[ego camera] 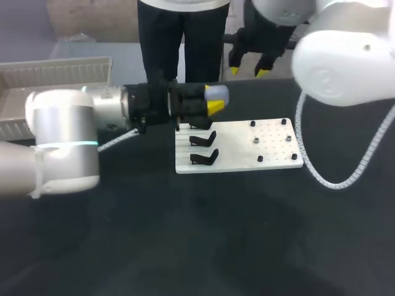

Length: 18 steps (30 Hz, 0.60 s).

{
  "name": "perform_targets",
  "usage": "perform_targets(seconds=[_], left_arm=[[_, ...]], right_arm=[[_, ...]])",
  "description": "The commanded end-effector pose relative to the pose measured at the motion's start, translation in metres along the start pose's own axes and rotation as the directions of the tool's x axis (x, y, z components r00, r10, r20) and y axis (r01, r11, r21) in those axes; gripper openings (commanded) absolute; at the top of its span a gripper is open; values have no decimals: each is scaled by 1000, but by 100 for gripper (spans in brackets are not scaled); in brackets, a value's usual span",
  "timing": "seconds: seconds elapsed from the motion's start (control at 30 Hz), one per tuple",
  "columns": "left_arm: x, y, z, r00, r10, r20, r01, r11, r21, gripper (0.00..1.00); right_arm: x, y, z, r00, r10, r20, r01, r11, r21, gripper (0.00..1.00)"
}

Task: Pick up each earbud case from the left stands, insert the matching earbuds, close the lid, and place the case in the box.

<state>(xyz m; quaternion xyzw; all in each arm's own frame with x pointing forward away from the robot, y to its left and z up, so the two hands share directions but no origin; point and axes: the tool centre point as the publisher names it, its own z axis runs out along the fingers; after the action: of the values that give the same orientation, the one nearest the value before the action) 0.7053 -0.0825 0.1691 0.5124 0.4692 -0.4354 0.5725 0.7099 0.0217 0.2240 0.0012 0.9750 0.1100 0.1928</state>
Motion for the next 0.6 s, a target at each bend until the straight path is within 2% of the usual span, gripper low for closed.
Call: perform_targets(seconds=[0.03,0.07,0.13,0.37,0.6], left_arm=[[-43,-10,-58,996,67,-64,-75,990,-121,0],[-50,-8,-69,993,86,-80,-97,986,-139,0],[-58,-2,-90,987,109,-116,-128,976,-175,0],[-62,21,-173,968,124,-220,-190,931,-311,0],[-60,36,-231,945,130,-300,-250,879,-407,0]], right_arm=[[22,-29,-9,987,67,143,-55,995,-84,96],[25,-31,-8,986,77,151,-65,995,-80,100],[30,-32,-5,986,89,138,-78,994,-80,100],[44,-28,-4,983,113,146,-101,991,-88,100],[51,-24,-4,977,161,142,-145,983,-114,100]])
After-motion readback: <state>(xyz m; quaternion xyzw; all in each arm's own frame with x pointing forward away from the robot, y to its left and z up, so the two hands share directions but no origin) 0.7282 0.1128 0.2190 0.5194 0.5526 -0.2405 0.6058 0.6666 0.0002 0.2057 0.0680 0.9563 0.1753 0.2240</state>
